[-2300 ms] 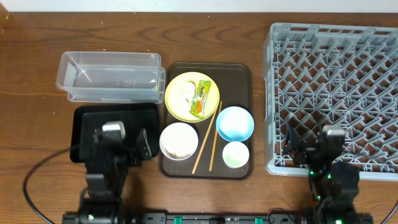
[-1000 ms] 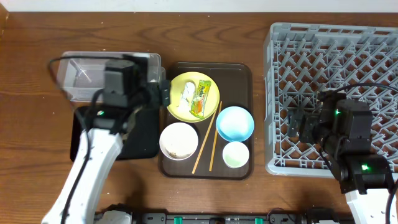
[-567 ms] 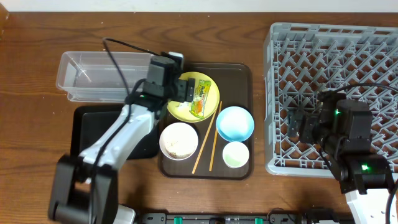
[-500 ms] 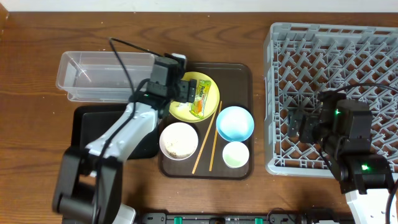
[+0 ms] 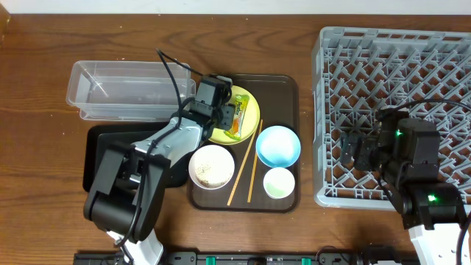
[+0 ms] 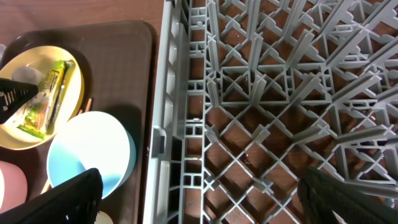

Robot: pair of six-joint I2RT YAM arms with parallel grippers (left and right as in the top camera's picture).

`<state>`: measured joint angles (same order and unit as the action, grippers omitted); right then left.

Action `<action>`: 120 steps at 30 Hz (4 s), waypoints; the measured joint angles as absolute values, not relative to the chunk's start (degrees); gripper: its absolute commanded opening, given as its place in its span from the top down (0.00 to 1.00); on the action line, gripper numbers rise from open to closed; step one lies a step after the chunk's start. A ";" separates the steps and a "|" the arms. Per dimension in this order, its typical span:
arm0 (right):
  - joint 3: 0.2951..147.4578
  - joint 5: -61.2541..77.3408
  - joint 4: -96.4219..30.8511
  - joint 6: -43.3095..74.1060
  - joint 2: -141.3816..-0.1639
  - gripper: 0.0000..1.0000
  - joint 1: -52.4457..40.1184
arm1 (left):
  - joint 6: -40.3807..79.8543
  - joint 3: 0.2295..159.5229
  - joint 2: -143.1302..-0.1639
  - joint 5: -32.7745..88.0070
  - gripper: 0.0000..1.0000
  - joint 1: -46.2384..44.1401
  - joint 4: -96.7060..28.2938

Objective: Sort waste into correct bins and load items into the dishwasher rack
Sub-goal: 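Reach the left gripper to the white tissue on the yellow plate, then carry the tissue with the left gripper and drop it in the clear bin, then grasp the green snack wrapper on the yellow plate with the left gripper, then drop the green wrapper into the clear bin with the left gripper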

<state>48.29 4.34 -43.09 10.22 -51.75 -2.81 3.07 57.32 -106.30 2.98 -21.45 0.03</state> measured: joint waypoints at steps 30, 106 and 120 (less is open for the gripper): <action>48.29 4.34 -43.72 10.22 -51.75 0.01 -2.81 | 4.73 57.45 -86.32 -9.69 0.93 -12.84 -3.90; 48.29 4.38 -46.11 10.22 -51.75 0.01 -2.81 | 14.61 57.89 -81.17 5.74 0.94 -8.82 -9.61; 48.29 4.47 -46.13 10.24 -51.75 0.01 -2.81 | 46.11 57.89 -90.13 2.59 0.94 3.36 -9.06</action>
